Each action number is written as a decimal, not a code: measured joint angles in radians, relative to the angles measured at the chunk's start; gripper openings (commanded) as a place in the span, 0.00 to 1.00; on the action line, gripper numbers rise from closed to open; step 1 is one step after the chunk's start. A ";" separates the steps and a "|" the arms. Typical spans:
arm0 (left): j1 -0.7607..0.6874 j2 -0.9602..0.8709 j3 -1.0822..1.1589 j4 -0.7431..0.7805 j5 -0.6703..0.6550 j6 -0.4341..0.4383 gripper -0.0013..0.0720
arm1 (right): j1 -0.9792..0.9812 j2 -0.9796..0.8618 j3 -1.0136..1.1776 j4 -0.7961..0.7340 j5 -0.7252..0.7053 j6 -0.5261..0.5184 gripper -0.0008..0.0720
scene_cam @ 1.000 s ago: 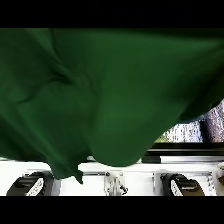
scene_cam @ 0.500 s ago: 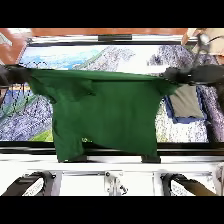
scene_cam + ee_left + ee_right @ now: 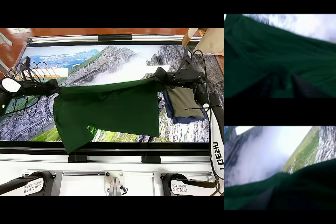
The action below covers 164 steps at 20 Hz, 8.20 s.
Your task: Fold the shirts.
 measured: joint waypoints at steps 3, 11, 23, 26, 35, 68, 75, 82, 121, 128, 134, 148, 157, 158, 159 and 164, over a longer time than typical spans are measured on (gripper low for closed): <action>0.063 -0.021 0.042 -0.009 -0.163 -0.001 0.83 | -0.024 0.041 0.001 -0.021 -0.100 -0.013 0.81; 0.304 -0.037 -0.011 0.129 -0.508 0.056 0.60 | -0.198 0.167 -0.029 -0.384 -0.599 -0.027 0.75; 0.321 -0.175 -0.169 -0.019 -0.374 0.195 0.67 | -0.252 0.180 -0.171 -0.379 -0.710 -0.031 0.75; 0.296 -0.194 -0.171 -0.027 -0.328 0.205 0.62 | -0.252 0.180 -0.174 -0.375 -0.710 -0.030 0.75; 0.271 -0.206 -0.163 -0.031 -0.301 0.236 0.06 | -0.287 0.180 -0.370 -0.375 -0.734 -0.031 0.76; 0.289 0.634 0.628 -0.215 -0.060 0.278 0.06 | -0.074 0.783 0.388 -0.219 -0.269 -0.265 0.14; 0.289 0.769 0.640 0.034 -0.159 0.156 0.06 | -0.074 0.862 0.454 -0.361 -0.332 -0.206 0.14; 0.288 0.668 0.319 0.105 -0.276 0.208 0.06 | -0.072 0.615 0.307 -0.446 -0.625 -0.168 0.14; 0.114 -0.209 -0.018 0.054 -0.047 0.180 0.06 | 0.008 -0.205 0.048 -0.334 -0.201 -0.020 0.14; 0.114 -0.225 -0.020 0.061 -0.106 0.140 0.10 | 0.009 -0.205 0.047 -0.383 -0.257 0.032 0.32; 0.145 -0.229 0.042 0.062 -0.222 0.118 0.75 | 0.008 -0.153 0.047 -0.390 -0.344 0.031 0.76; 0.372 0.150 -0.539 0.029 -0.477 0.287 0.66 | -0.276 0.155 -0.169 -0.452 -0.737 -0.086 0.76; 0.291 0.120 -0.615 -0.089 -0.351 0.335 0.37 | -0.296 0.171 -0.195 -0.377 -0.710 -0.097 0.76; 0.277 0.110 -0.616 -0.089 -0.327 0.335 0.14 | -0.296 0.171 -0.196 -0.376 -0.711 -0.095 0.76; 0.264 0.101 -0.617 -0.086 -0.315 0.335 0.06 | -0.296 0.171 -0.196 -0.371 -0.715 -0.094 0.76; 0.243 0.082 -0.610 -0.096 -0.312 0.336 0.06 | -0.298 0.157 -0.308 -0.345 -0.771 -0.125 0.86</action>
